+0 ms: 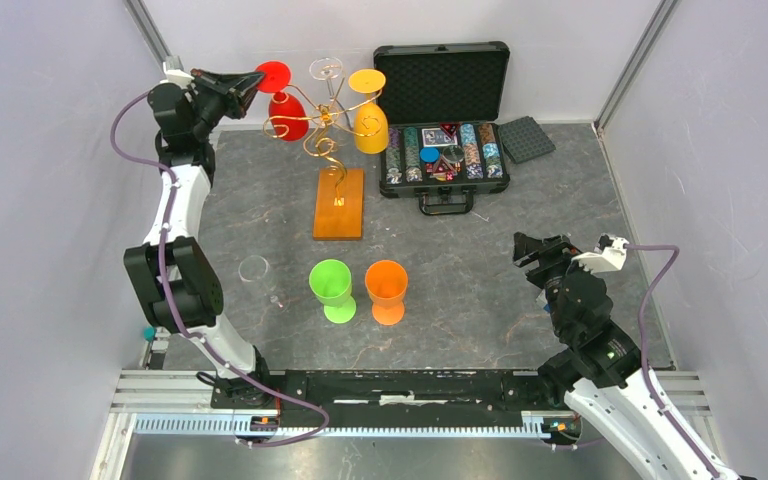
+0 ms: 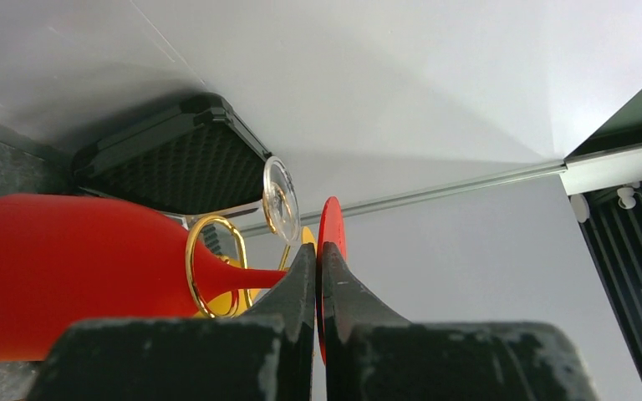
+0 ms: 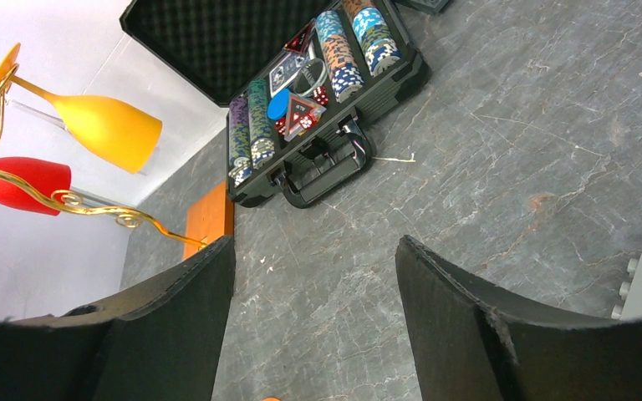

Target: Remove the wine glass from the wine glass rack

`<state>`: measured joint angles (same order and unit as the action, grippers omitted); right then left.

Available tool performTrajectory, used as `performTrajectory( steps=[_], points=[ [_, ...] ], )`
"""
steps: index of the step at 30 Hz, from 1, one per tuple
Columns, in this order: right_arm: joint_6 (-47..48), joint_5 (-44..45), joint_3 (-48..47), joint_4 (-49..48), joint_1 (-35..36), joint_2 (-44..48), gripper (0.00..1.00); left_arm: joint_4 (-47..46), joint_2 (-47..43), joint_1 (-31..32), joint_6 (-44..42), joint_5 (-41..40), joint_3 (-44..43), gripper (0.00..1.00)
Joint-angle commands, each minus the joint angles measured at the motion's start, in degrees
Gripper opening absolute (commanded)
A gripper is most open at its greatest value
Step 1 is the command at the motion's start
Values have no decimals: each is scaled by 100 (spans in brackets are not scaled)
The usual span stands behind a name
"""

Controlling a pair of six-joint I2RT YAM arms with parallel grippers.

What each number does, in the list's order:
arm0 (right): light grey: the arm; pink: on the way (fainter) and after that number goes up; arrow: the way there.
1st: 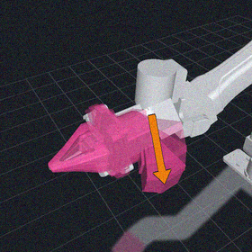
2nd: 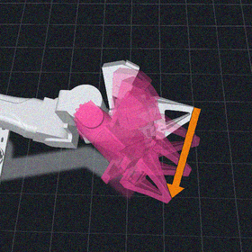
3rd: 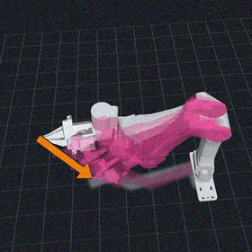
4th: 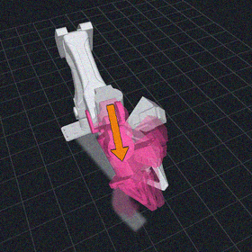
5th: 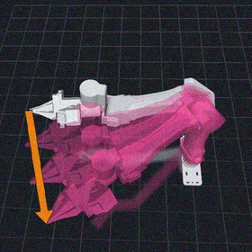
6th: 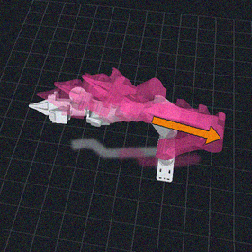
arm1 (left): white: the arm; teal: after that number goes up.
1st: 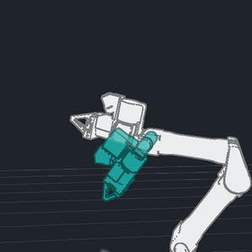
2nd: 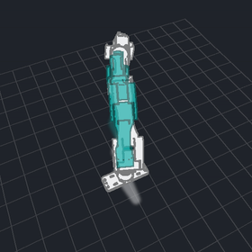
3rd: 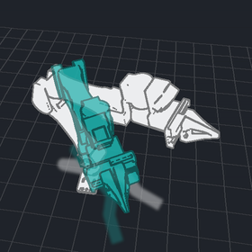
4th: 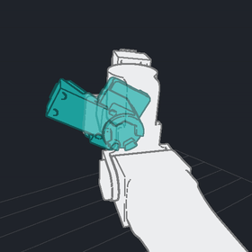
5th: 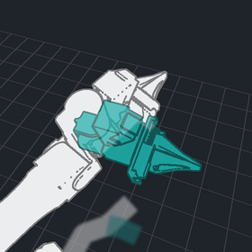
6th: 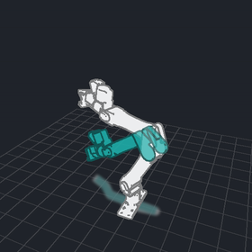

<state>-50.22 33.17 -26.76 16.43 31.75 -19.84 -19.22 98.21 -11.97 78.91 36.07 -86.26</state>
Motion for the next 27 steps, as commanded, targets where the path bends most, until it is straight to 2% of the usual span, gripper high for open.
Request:
performTrajectory(
  steps=[1, 16, 20, 27],
  points=[
    [-75, 4, -39, -44, -10, 47, 75, -786, 15, -57, 369, -2, -47, 2],
    [-103, 18, -53, -46, -3, 25, 75, -608, 503, 201, 261, 192, -379, 2],
    [-94, 30, -66, -37, -2, 22, 75, -180, 614, 269, 56, 385, -658, 2],
    [-85, 93, -66, -35, -3, -8, 75, 0, 541, 291, 28, 866, -729, 2]
  ],
)
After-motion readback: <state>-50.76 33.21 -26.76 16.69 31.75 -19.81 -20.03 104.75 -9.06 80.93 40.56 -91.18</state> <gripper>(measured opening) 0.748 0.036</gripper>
